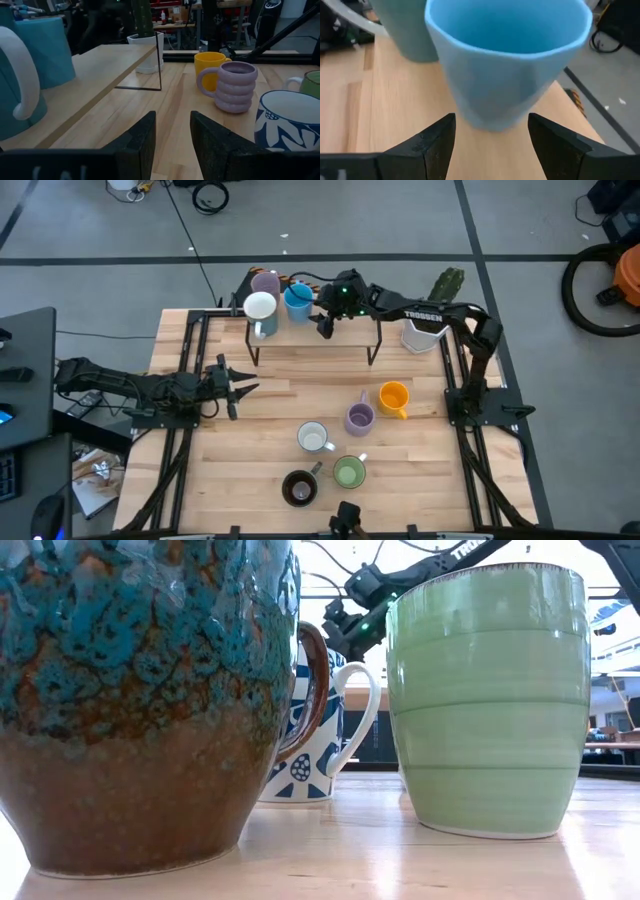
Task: Place coffee mugs
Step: Put the blue mug on the shelf
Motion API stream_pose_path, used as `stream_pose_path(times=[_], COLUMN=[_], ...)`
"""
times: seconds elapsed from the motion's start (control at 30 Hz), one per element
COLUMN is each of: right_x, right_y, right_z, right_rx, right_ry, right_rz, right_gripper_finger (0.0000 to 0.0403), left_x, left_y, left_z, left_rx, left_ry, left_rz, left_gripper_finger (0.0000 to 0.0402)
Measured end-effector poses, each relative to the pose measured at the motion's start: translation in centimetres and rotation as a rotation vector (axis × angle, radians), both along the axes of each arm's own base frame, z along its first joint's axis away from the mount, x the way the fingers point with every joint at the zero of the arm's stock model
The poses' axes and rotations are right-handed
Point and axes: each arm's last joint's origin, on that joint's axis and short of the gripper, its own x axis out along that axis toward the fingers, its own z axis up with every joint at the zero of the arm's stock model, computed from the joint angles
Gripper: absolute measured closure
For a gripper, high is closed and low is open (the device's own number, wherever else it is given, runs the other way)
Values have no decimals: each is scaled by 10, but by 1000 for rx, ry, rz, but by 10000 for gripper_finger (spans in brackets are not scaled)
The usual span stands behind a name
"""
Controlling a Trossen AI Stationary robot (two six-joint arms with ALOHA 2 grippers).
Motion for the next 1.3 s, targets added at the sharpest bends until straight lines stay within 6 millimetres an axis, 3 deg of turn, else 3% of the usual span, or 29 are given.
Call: stream_pose_path(times=[0.17, 0.63, 1.07, 1.3], right_x=[3, 9, 20, 14], right_y=[-6, -14, 10, -3], right_z=[-8, -5, -10, -8], right_rx=[10, -36, -10, -33], right_ry=[2, -51, -3, -16], right_rz=[3, -31, -53, -96], right_gripper_finger=[147, 147, 147, 147], left_x=[0, 0, 0, 0], left_y=[0, 0, 0, 0], left_z=[0, 0, 0, 0], left_rx=[1, 0, -5, -7], left_ry=[0, 0, -1, -2], left_rz=[0, 0, 0, 0], left_gripper_finger=[274, 274, 274, 274])
